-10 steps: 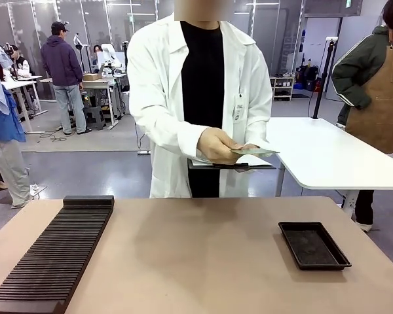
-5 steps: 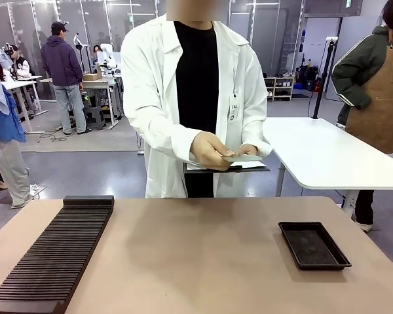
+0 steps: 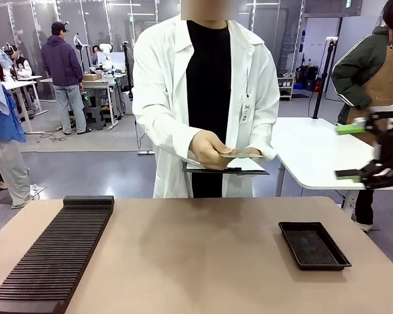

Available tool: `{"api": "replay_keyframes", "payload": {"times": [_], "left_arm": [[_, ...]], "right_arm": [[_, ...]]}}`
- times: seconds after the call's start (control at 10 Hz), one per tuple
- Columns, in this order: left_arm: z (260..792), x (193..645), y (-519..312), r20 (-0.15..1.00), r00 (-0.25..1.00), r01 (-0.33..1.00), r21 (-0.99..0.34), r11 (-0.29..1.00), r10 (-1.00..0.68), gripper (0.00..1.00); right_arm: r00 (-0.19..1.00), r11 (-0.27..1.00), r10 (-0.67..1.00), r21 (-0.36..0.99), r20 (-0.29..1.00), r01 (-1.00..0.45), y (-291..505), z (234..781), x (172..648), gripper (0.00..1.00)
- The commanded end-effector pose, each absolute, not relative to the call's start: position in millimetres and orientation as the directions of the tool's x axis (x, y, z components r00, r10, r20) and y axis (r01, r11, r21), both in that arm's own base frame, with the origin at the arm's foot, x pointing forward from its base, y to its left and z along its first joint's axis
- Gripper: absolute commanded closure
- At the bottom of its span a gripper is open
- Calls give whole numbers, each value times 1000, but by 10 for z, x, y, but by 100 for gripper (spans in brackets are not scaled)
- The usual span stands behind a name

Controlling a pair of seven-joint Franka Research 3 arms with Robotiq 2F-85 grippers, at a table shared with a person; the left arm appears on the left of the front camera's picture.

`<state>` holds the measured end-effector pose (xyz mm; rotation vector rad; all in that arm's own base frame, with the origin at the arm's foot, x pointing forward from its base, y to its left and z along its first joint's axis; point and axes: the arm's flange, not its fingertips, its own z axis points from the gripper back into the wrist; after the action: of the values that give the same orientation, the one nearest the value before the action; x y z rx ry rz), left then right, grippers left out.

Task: Inspect the PCB.
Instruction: Pick up the Blank PCB that the human is holding.

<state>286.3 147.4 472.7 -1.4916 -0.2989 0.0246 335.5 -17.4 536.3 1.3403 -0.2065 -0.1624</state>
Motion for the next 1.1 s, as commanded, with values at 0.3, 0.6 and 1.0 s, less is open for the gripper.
{"api": "replay_keyframes", "payload": {"times": [0.3,0.6,1.0], "left_arm": [[4726,2872,1471,187,962,173,-981,83,200,0],[4726,2872,1471,187,962,173,-981,83,200,0],[4726,2872,1471,187,962,173,-981,83,200,0]], "right_arm": [[963,94,-263,991,-67,95,600,5124,3660,0],[971,86,-233,993,-62,84,985,5051,3854,0],[979,77,-193,993,-69,85,1268,4967,3958,44]]}}
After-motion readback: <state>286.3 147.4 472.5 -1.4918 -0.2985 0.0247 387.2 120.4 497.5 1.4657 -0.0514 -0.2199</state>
